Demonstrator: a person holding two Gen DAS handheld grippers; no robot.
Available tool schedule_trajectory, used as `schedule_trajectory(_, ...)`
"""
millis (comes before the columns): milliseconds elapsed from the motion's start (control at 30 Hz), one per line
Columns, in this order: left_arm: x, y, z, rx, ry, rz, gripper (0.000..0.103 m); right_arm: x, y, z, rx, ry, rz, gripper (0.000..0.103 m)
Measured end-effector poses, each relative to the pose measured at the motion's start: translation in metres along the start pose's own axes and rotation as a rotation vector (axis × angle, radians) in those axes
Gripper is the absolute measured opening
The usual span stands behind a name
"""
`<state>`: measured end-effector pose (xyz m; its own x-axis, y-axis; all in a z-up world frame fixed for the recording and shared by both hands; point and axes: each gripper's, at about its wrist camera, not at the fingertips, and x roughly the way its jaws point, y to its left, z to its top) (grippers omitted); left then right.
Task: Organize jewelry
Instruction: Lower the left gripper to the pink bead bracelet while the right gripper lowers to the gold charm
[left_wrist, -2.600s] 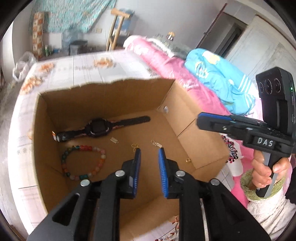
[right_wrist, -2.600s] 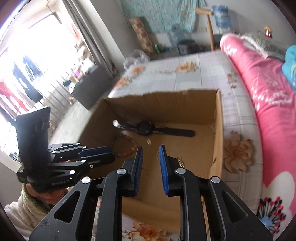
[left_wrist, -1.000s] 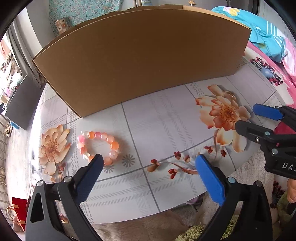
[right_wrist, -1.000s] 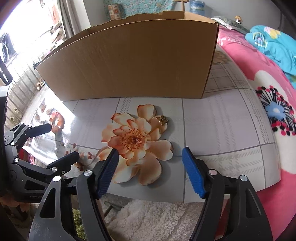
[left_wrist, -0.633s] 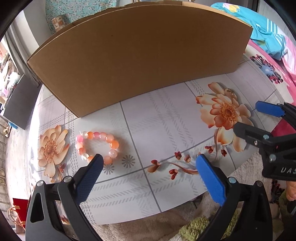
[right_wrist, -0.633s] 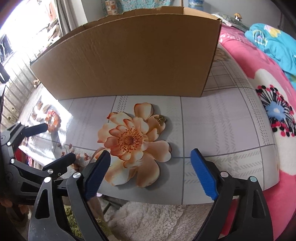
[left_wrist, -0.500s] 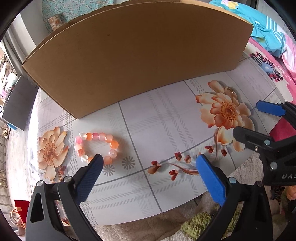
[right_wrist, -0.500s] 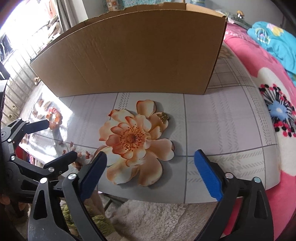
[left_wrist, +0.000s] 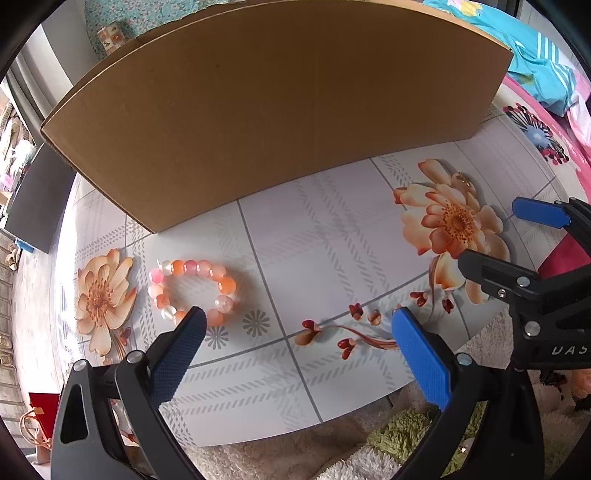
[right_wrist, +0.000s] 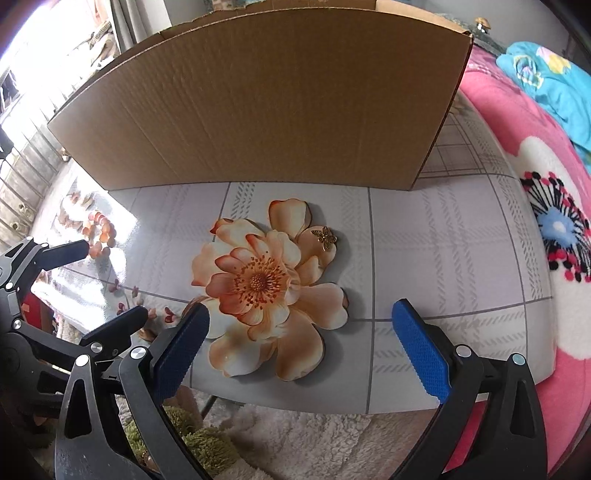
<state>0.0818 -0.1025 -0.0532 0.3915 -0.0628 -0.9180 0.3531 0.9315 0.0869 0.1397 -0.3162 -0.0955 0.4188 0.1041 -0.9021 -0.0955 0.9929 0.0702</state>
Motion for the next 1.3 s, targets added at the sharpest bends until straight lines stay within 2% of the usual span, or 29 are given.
schedule_trajectory(200, -0.002, -0.001, -0.006, -0.010, -0.024, 0.001, 0.099, 0.006, 0.006, 0.005, -0.011, 0.011, -0.013, 0.095)
schedule_trajectory(367, -0.002, 0.005, -0.017, -0.002, -0.008, -0.047, 0.099, 0.010, 0.017, 0.002, -0.048, 0.004, -0.069, 0.095)
schedule_trajectory(433, -0.003, 0.008, -0.021, 0.009, -0.014, -0.067, 0.099, 0.011, 0.019, 0.001, -0.023, -0.011, -0.074, 0.095)
schedule_trajectory(700, -0.010, 0.012, -0.043, 0.079, -0.098, -0.102, 0.099, 0.011, 0.027, -0.007, 0.021, -0.069, -0.097, 0.095)
schedule_trajectory(867, -0.027, 0.026, -0.073, 0.054, -0.193, -0.159, 0.098, 0.007, 0.027, -0.022, 0.014, -0.111, -0.095, 0.095)
schedule_trajectory(933, -0.038, 0.036, -0.086, 0.044, -0.243, -0.178, 0.094, 0.007, 0.026, -0.031, 0.016, -0.122, -0.094, 0.095)
schedule_trajectory(1033, -0.054, 0.049, -0.097, 0.026, -0.304, -0.181, 0.083, 0.003, 0.025, -0.036, 0.022, -0.132, -0.097, 0.095)
schedule_trajectory(1100, -0.061, 0.061, -0.101, -0.004, -0.331, -0.188, 0.069, 0.001, 0.025, -0.040, 0.024, -0.132, -0.098, 0.095)
schedule_trajectory(1200, -0.064, 0.075, -0.098, -0.023, -0.340, -0.191, 0.058, 0.000, 0.025, -0.040, 0.018, -0.113, -0.096, 0.095)
schedule_trajectory(1300, -0.059, 0.079, -0.090, -0.007, -0.318, -0.177, 0.055, -0.002, 0.022, -0.030, 0.009, -0.090, -0.084, 0.095)
